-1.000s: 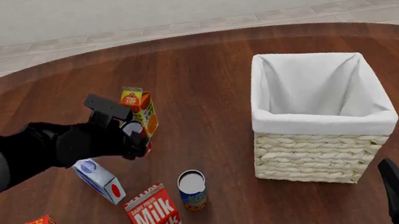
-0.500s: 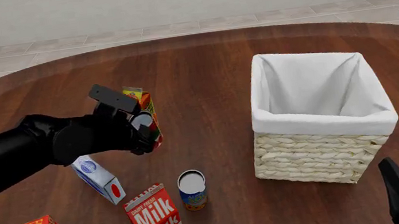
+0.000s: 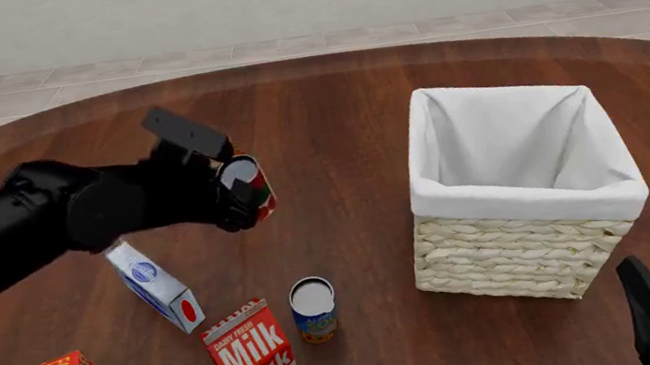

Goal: Pick up the alphabet soup and the tomato sauce, and put them in the basket.

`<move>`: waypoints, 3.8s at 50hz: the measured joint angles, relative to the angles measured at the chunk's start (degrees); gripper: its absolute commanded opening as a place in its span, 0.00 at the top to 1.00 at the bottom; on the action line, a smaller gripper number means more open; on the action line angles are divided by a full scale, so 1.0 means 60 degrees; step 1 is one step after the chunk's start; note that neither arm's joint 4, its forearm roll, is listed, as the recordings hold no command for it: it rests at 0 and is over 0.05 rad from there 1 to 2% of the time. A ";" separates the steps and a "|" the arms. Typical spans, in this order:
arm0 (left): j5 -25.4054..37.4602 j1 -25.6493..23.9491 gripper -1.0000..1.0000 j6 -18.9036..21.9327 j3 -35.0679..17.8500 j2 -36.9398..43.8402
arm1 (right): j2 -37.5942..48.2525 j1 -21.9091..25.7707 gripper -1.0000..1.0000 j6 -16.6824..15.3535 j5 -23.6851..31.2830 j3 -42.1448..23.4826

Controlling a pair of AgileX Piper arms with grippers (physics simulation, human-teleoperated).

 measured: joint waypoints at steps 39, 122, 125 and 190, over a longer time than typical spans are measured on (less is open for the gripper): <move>0.0614 -0.0654 1.00 -0.0018 -0.1107 -0.0765 | 0.0000 -0.0023 0.00 0.0037 -0.0029 -0.0009; 0.0230 -0.2759 1.00 -0.0209 -0.2914 0.0267 | -0.0001 0.0133 0.00 0.0204 -0.0066 -0.0076; 0.0213 -0.2835 1.00 -0.0204 -0.2998 0.0337 | -0.0001 0.0137 0.00 0.0214 -0.0070 -0.0076; -0.0174 -0.3899 1.00 -0.0093 -0.4555 0.2070 | -0.0001 0.0190 0.00 0.0416 -0.0138 -0.0091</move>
